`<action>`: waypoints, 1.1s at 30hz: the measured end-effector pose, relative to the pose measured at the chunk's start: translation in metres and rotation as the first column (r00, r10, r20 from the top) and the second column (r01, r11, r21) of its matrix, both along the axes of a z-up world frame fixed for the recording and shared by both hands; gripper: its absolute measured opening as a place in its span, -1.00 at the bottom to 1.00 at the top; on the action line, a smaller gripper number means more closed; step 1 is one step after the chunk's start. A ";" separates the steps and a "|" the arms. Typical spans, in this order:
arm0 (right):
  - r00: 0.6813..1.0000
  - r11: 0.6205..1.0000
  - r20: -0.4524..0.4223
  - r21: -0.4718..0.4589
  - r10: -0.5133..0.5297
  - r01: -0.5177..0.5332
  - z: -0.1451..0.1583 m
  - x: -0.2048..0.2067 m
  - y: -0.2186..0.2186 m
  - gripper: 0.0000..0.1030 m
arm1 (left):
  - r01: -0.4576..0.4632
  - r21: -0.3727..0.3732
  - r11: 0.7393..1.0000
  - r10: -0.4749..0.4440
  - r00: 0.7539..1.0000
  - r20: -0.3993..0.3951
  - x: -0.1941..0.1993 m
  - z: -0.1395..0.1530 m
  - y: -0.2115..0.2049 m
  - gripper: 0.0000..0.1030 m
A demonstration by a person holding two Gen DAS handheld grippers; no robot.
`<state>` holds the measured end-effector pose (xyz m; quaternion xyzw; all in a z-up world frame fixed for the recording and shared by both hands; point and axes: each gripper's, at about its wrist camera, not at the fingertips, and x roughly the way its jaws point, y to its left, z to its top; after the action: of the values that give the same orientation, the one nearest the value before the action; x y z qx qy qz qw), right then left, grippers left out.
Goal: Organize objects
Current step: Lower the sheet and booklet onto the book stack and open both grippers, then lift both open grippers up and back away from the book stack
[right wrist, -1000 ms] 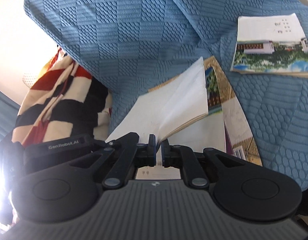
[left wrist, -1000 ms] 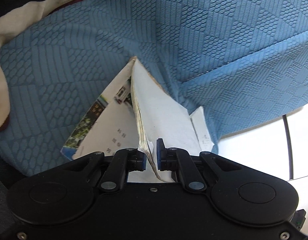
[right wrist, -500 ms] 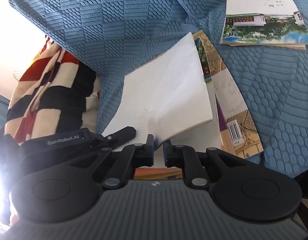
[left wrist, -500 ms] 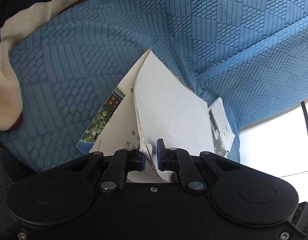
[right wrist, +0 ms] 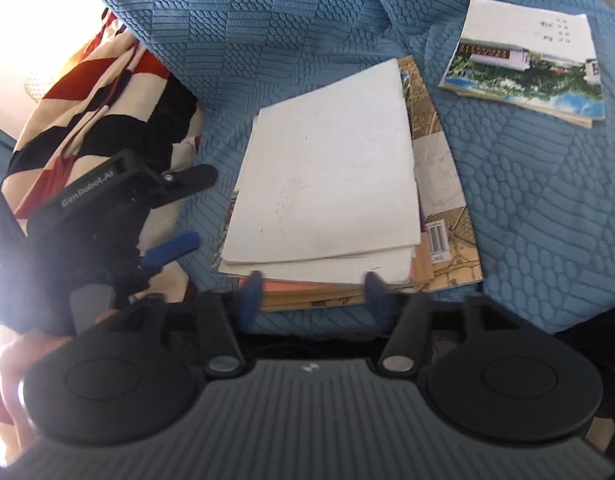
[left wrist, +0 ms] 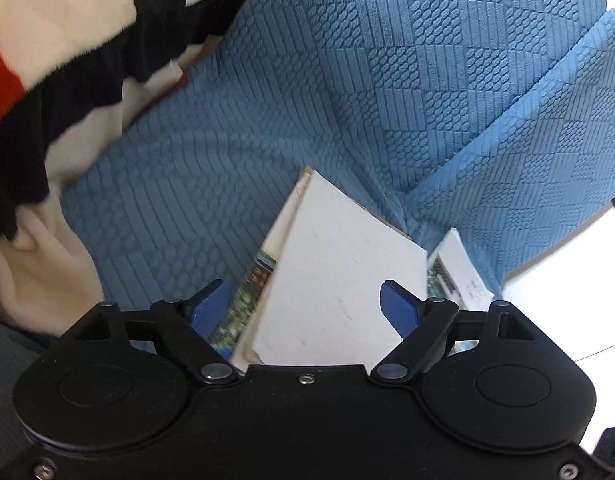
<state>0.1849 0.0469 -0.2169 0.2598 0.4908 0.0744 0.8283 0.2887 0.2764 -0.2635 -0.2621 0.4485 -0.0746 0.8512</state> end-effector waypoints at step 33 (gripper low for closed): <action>0.996 0.987 0.047 -0.136 -0.076 0.082 -0.034 0.033 -0.009 -0.19 | 0.146 0.087 0.985 -0.142 0.988 -0.053 0.021 -0.048 -0.030 0.57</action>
<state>0.2175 0.0382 -0.2509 0.2198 0.4665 0.0128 0.8567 0.3098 0.2467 -0.3111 -0.1918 0.4889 -0.1096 0.8439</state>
